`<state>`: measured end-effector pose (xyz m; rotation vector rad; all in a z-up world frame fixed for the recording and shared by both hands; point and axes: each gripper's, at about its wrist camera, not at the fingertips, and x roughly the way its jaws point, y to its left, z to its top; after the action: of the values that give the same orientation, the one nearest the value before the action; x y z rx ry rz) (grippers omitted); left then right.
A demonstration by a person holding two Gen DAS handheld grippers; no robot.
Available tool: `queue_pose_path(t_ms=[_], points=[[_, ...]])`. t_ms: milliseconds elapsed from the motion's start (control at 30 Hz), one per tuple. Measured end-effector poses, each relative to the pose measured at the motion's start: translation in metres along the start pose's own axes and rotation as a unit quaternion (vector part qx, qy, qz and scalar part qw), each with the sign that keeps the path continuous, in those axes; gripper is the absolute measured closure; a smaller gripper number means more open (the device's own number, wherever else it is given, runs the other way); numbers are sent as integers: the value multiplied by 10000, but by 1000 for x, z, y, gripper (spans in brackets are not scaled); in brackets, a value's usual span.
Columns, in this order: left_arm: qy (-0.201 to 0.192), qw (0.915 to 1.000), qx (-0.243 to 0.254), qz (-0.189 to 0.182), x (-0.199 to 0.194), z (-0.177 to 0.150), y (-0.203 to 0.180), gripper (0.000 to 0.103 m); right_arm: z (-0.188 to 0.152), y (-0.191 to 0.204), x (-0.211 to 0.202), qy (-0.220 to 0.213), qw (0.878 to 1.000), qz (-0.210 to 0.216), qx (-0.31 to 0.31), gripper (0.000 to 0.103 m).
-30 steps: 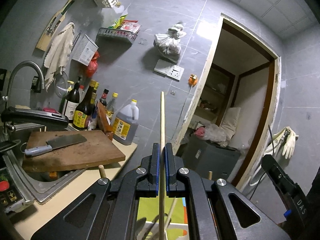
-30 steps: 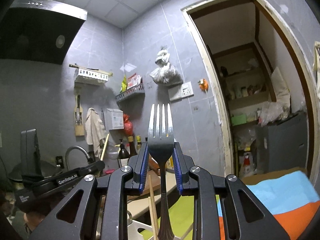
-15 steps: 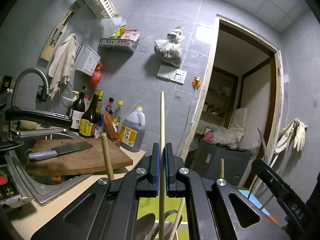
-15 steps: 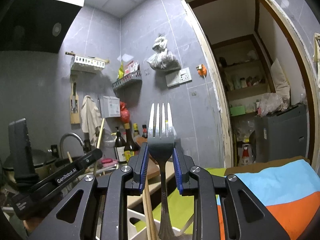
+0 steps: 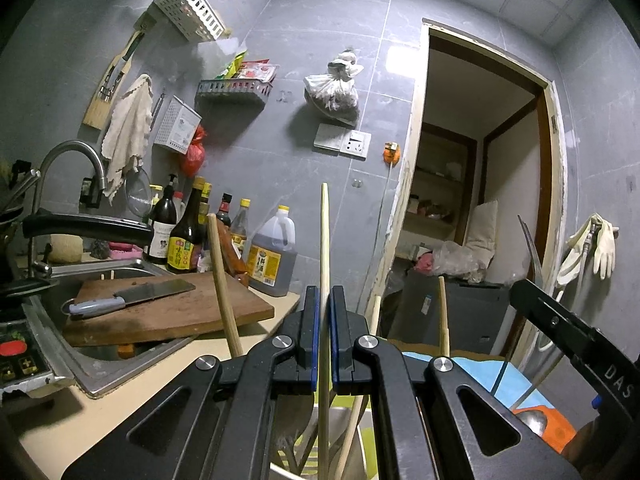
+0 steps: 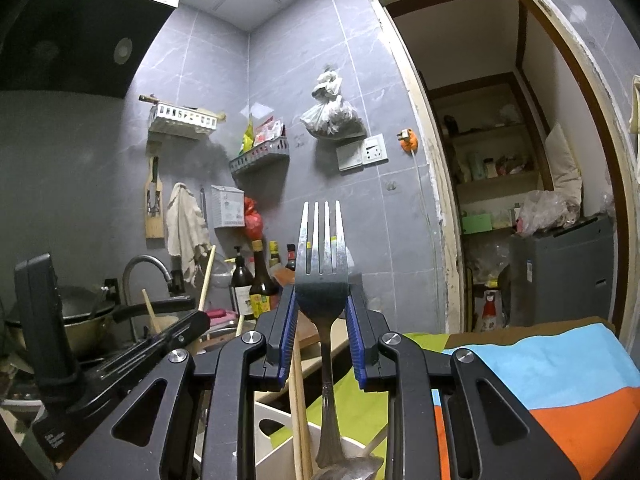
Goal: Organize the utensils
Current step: 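Carry fork and chopstick over the white caddy with both tools, then open both tools to drop fork and chopstick into the caddy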
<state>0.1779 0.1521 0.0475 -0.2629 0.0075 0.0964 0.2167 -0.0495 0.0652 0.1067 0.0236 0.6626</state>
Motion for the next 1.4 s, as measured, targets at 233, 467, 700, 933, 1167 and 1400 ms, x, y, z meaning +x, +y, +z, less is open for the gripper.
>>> queue_pose_path(t_ms=[233,467,700,933,1167,1400], points=[[183,9998,94,-65,-2,-6,-2,100,-3,1,-4,56,9999,-115,-93,80],[281,9995,86,-117,-6,-12,-3,100,-4,3,-3,146,9996,-150,-166,78],[321,9993,1,-198,-13,-9,-1,99,-5,5,-6,158,9997,-136,-146,72],[500,9984,16,-278,-22,3,-6,90,3,1,-19,43,9996,-263,-51,54],[582,9975,58,-393,-39,13,-17,69,14,-12,-49,26,9982,-583,-97,34],[862,9951,177,-445,-53,9,-32,48,17,-28,-86,195,9954,-938,-35,19]])
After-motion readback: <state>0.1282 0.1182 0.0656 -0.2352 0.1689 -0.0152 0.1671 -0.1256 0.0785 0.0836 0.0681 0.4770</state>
